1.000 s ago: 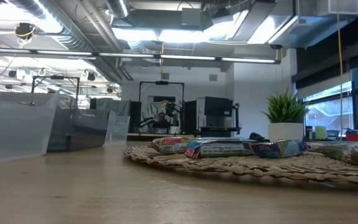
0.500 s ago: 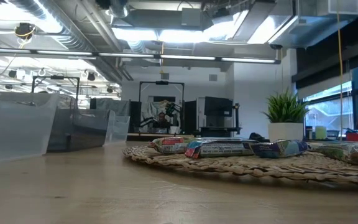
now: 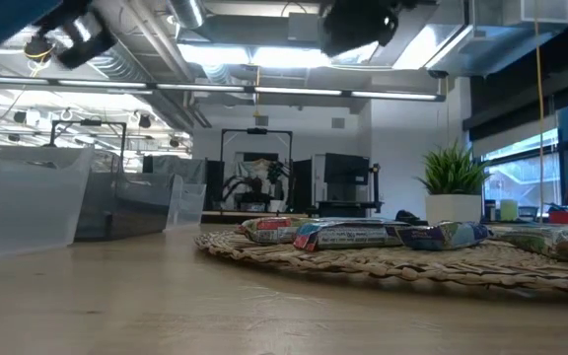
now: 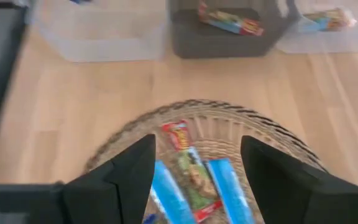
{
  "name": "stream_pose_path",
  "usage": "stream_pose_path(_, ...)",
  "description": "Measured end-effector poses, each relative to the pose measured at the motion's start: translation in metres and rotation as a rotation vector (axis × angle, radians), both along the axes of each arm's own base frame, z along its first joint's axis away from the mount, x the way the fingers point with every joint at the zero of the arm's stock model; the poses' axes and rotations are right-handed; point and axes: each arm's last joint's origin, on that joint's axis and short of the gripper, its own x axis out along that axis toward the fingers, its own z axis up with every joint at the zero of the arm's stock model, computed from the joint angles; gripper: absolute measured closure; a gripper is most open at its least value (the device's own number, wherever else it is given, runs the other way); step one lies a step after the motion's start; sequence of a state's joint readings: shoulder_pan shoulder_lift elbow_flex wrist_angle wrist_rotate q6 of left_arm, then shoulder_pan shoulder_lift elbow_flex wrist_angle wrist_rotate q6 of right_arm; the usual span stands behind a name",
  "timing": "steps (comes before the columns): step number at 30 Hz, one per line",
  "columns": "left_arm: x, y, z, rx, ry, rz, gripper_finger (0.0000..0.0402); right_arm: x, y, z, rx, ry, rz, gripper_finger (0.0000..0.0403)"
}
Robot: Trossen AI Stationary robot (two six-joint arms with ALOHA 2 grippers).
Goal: Pick and place Granola Bars by type
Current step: Put the blue granola bar into the bottom transparent bin
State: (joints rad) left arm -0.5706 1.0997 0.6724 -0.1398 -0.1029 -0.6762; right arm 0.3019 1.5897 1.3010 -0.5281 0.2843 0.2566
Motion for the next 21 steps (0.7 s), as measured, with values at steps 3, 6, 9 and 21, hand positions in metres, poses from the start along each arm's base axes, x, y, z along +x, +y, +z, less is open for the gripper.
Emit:
stream_pose_path(3, -0.008, 0.0, -0.009, -0.01, 0.138, 0.026, 0.0311, 0.005, -0.005, -0.007, -0.035, 0.018, -0.032, 0.0165)
stream_pose_path(6, -0.015, 0.002, -0.017, -0.013, 0.261, 0.079, 0.0312, 0.011, -0.009, -0.017, -0.046, 0.046, -0.05, 0.0166)
stream_pose_path(9, -0.019, 0.005, -0.023, 0.004, 0.332, 0.15, 0.0312, 0.017, -0.014, -0.026, -0.051, 0.072, -0.069, 0.0166)
stream_pose_path(21, -0.016, 0.001, -0.045, -0.047, 0.54, 0.264, 0.0312, 0.032, -0.018, -0.064, -0.131, 0.197, -0.033, 0.0166)
